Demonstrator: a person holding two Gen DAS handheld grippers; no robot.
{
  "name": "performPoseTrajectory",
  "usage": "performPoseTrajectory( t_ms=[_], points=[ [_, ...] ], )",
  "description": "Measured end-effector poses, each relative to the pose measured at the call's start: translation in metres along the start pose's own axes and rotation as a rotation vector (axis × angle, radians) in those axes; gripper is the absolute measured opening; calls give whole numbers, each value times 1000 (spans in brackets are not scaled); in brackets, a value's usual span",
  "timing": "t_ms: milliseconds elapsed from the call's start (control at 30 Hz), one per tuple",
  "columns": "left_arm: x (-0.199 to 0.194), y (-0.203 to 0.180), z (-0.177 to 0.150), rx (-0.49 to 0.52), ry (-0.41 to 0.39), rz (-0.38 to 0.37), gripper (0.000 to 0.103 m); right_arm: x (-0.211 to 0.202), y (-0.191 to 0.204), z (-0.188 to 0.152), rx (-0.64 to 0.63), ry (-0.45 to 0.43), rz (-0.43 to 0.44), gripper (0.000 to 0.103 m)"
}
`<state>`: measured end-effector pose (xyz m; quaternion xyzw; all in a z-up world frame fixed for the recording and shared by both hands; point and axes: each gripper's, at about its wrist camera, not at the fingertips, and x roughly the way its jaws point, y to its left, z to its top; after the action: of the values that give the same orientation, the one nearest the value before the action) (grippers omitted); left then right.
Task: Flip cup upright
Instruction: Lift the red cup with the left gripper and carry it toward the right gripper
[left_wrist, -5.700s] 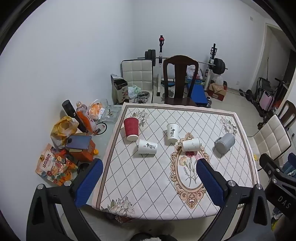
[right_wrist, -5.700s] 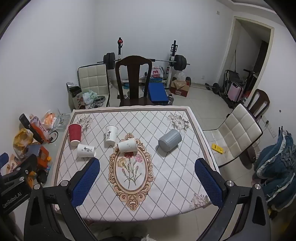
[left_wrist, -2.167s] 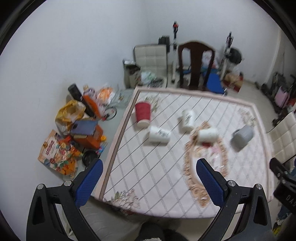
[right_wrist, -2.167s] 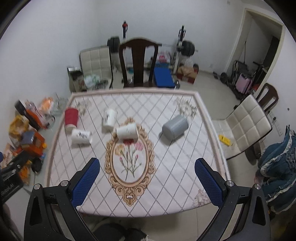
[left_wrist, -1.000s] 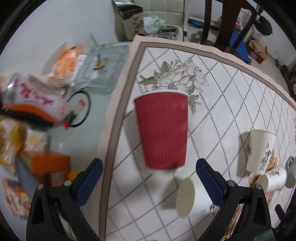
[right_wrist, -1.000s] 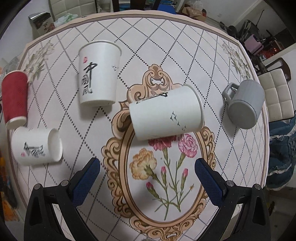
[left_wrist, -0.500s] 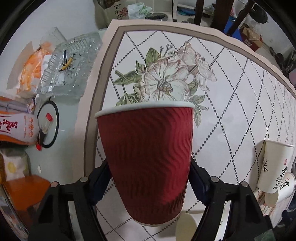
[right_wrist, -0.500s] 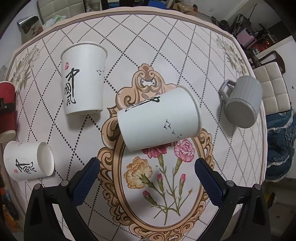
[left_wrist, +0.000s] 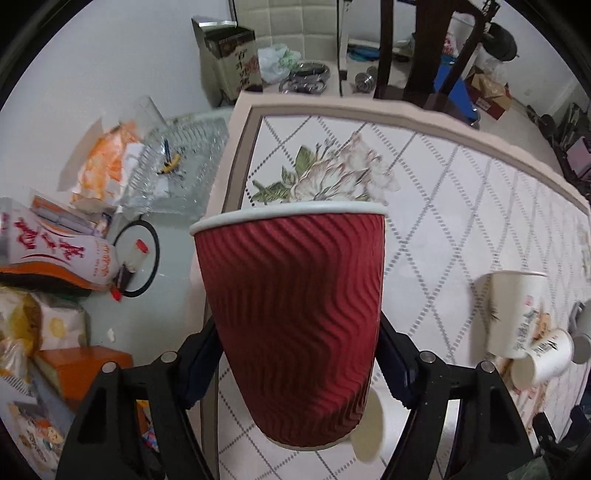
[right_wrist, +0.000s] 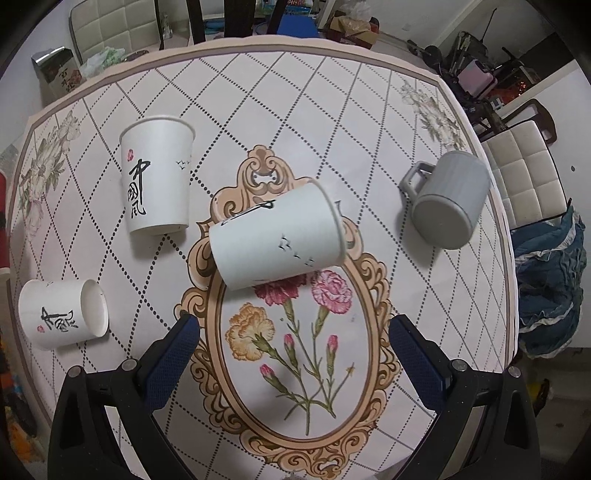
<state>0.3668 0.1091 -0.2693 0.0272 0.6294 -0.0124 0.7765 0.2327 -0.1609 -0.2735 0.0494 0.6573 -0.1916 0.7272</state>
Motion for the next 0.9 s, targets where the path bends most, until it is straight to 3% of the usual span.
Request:
performPoseTrajectory(
  t_ms=[233,467,667,900],
  points=[
    [-53,-27,-24,26,-58,10,73,-21,-25,-12,6,-37,32,103],
    [-106,-70,-74,43,-64,9,73,-32,-66,-29,-6,-57,66,103],
    [-108,-122,-125,59,-9,-28,73,-19,-107,-44,3,-48,66,103],
    [-57,-187,-172,102,102,-49,73,25,-149,-64,16,14,35,103]
  ],
)
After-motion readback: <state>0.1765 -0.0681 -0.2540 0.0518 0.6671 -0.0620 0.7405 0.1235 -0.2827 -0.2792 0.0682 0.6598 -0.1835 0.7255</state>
